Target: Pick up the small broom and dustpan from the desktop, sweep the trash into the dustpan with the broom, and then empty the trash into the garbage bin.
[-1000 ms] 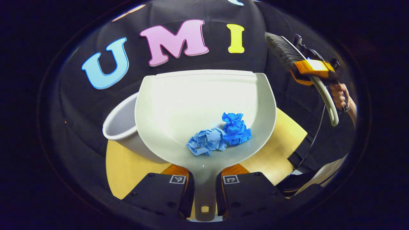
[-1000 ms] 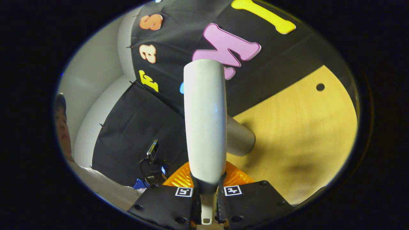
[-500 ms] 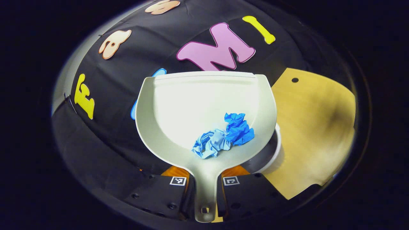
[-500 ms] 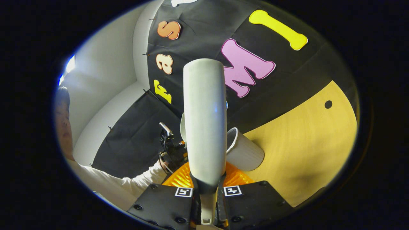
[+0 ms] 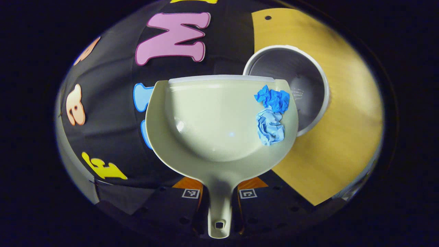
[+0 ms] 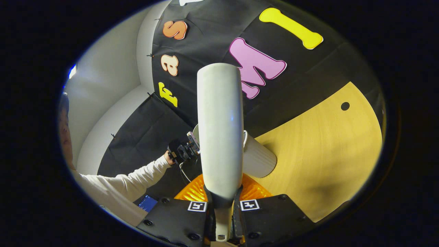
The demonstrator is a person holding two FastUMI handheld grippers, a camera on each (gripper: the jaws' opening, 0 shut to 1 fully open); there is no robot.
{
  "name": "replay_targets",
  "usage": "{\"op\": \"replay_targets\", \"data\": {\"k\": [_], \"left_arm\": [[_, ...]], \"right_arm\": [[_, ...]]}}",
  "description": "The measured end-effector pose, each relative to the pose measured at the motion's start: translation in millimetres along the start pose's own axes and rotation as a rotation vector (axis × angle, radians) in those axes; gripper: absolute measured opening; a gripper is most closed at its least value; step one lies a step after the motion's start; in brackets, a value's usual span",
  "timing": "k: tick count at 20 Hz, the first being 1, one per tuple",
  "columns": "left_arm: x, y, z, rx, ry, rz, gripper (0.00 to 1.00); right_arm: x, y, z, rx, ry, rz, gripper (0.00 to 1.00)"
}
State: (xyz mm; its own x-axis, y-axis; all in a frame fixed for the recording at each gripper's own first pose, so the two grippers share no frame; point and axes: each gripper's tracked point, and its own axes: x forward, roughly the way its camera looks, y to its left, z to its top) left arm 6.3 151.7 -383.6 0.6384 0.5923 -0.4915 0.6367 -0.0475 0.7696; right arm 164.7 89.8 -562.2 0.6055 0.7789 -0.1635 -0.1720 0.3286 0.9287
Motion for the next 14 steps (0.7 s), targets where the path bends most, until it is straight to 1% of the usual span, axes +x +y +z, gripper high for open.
{"op": "replay_targets", "data": {"k": [2,3,5,6,7,8,9,12,14], "left_arm": [[0.9,2.1,-9.8,0.135,0.020,0.036,0.25],[2.5,1.6,-13.3,0.177,0.033,0.045,0.25],[4.8,3.6,-17.6,0.231,0.043,0.073,0.26],[4.8,5.8,-17.1,0.253,0.038,0.099,0.24],[5.8,5.6,-16.6,0.257,0.030,0.121,0.26],[4.1,4.4,-12.6,0.235,0.013,0.129,0.25],[2.7,3.0,-10.8,0.181,-0.002,0.124,0.26],[-3.5,-4.0,3.1,-0.072,-0.078,0.076,0.25],[-7.6,-18.9,24.3,-0.263,-0.158,0.011,0.25]], "right_arm": [[3.3,-4.1,-4.6,0.005,0.016,-0.014,0.21],[4.3,-6.4,-10.1,0.004,0.032,-0.025,0.20],[10.7,-9.7,-19.4,-0.006,0.066,-0.059,0.21],[12.6,-10.6,-22.3,-0.012,0.077,-0.070,0.21],[11.1,-13.1,-24.1,-0.015,0.085,-0.081,0.21],[10.9,-14.9,-24.4,-0.017,0.088,-0.090,0.21],[9.9,-15.5,-24.6,-0.016,0.088,-0.094,0.21],[8.5,-10.0,-14.6,-0.007,0.060,-0.094,0.21],[5.9,-3.4,-3.5,-0.025,0.034,-0.103,0.21]]}}
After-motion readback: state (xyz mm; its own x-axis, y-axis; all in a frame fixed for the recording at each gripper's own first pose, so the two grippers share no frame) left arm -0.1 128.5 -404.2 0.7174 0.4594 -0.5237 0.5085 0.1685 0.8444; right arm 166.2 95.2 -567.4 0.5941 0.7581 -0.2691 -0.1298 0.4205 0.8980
